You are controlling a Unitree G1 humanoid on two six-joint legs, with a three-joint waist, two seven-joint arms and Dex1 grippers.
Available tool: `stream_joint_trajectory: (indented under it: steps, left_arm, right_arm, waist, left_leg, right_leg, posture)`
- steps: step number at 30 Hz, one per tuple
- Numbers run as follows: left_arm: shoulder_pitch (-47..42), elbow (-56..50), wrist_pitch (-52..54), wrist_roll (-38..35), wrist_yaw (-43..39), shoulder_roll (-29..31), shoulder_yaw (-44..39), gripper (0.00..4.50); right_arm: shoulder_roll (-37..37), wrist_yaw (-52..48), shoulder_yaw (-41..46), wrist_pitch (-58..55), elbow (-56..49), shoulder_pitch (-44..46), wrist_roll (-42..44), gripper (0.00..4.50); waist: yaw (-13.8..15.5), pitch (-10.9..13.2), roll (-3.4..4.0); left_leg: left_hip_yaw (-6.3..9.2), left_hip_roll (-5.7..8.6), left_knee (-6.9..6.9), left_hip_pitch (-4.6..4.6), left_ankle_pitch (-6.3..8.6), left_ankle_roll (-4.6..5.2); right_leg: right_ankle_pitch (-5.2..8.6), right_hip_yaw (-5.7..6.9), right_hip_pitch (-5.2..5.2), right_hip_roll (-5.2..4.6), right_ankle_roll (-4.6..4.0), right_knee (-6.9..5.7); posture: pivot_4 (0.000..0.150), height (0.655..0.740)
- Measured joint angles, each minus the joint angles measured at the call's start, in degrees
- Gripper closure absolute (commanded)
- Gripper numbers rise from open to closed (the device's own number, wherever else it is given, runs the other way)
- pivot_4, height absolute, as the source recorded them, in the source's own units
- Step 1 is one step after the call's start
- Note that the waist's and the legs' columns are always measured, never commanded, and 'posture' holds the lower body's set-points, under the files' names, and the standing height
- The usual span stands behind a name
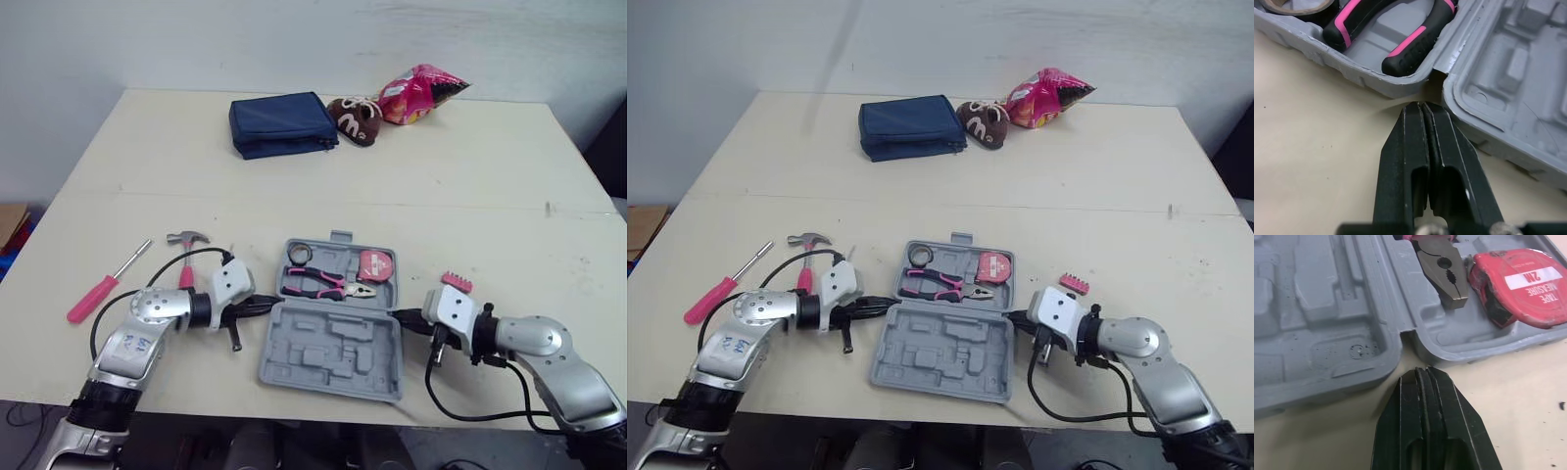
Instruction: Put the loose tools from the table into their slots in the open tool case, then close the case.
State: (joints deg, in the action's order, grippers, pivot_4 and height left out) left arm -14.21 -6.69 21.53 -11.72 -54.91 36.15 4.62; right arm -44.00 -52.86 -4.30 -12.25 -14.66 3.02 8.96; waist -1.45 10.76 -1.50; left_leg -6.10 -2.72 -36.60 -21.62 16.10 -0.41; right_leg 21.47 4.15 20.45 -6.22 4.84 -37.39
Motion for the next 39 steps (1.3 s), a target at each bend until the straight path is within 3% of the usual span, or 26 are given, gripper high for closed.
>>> stream_joint_trajectory:
  steps: [5, 7, 10, 13, 20, 21, 24, 31, 35, 39]
  left_arm:
    - [0.2, -1.2, -0.6, -2.6, 0.4, -0.2, -2.5, 4.46]
    - [1.5, -5.3, -0.2, -8.6, -1.6, 0.3, -6.7, 4.46]
    - [4.8, -7.8, 1.0, -14.5, -4.4, 5.6, -15.4, 4.46]
    - [9.3, -5.0, 1.4, -16.7, -6.0, 10.4, -24.7, 3.63]
    - [18.9, 14.0, -5.5, -15.4, -7.2, 15.7, -42.7, 0.48]
    - [19.8, 17.2, -7.1, -14.8, -7.2, 16.7, -44.2, 0.05]
    - [23.5, 29.2, -12.0, -12.6, -7.4, 20.5, -49.4, 0.05]
    - [23.3, 49.8, -22.4, -10.2, -5.4, 26.7, -53.3, 0.05]
    - [23.3, 51.6, -24.5, -9.9, -5.1, 26.5, -52.8, 0.05]
    - [23.9, 40.8, -19.0, -12.7, -5.4, 22.6, -51.5, 0.05]
  right_arm:
    - [-1.5, -1.2, 0.7, 2.3, 1.6, -0.1, 0.1, 4.50]
    - [-3.2, -2.6, 4.3, 5.6, 3.4, -2.3, 1.2, 4.50]
    - [-5.0, -5.9, 13.1, 10.2, 4.9, -7.1, 5.5, 4.50]
    - [-5.0, -9.8, 22.1, 11.9, 5.2, -12.7, 12.1, 3.53]
    - [-4.2, -15.1, 37.2, 18.2, 10.4, -22.4, 17.1, 0.06]
    - [-3.6, -15.7, 38.1, 20.4, 12.3, -22.6, 17.0, 0.00]
    - [-1.2, -20.1, 42.0, 29.2, 20.8, -21.8, 19.0, 0.00]
    - [-5.1, -22.8, 43.0, 39.5, 41.8, -19.0, 15.7, 0.00]
    - [-5.4, -24.8, 42.5, 41.0, 43.7, -17.3, 16.3, 0.00]
    - [-1.9, -27.0, 38.9, 39.2, 34.7, -15.2, 21.7, 0.00]
  waist:
    - [0.0, 0.0, 0.00]
    - [0.2, 0.0, -0.01]
    - [0.1, 0.0, -0.01]
    - [-0.3, 0.0, 0.02]
    - [-0.1, 0.0, -0.02]
    - [-0.1, 0.0, -0.06]
    - [-0.2, 0.1, -0.15]
    - [-0.3, 0.1, -0.14]
    - [-0.3, 0.1, -0.14]
    - [-0.4, 0.1, -0.14]
  left_leg:
    - [0.01, 0.00, 0.00, -0.02, 0.01, 0.02]
    - [0.02, 0.02, 0.00, -0.08, 0.03, 0.03]
    - [0.03, -0.02, 0.04, -0.07, 0.02, 0.01]
    - [-0.01, -0.04, 0.19, 0.10, 0.06, 0.09]
    - [-0.05, -0.03, 0.50, 0.23, 0.21, 0.20]
    - [-0.05, -0.03, 0.52, 0.22, 0.22, 0.18]
    - [-0.12, -0.02, 0.57, 0.22, 0.31, 0.21]
    - [-0.28, 0.00, 0.59, 0.36, 0.45, 0.12]
    - [-0.28, -0.03, 0.70, 0.35, 0.39, 0.12]
    - [-0.28, -0.03, 0.66, 0.36, 0.36, 0.12]
  right_leg:
    - [0.00, 0.01, -0.01, -0.01, 0.00, 0.04]
    - [0.00, 0.04, 0.00, -0.04, 0.00, 0.12]
    - [0.00, 0.07, -0.01, 0.01, 0.00, 0.16]
    - [0.00, 0.02, -0.08, 0.05, 0.00, 0.16]
    - [0.01, -0.02, -0.09, 0.00, -0.02, 0.36]
    - [0.01, -0.01, -0.09, 0.00, -0.02, 0.38]
    - [0.01, -0.02, -0.06, -0.01, -0.03, 0.48]
    - [0.00, -0.18, -0.04, -0.19, -0.02, 0.41]
    - [0.02, -0.17, 0.03, -0.19, -0.05, 0.39]
    - [0.01, -0.20, 0.01, -0.19, -0.04, 0.29]
  posture:
    - [0.150, 0.7400]
    - [0.150, 0.7400]
    - [0.150, 0.7400]
    - [0.150, 0.7400]
    - [0.150, 0.7400]
    - [0.150, 0.7400]
    - [0.150, 0.7400]
    - [0.150, 0.7400]
    - [0.150, 0.7400]
    - [0.150, 0.7400]
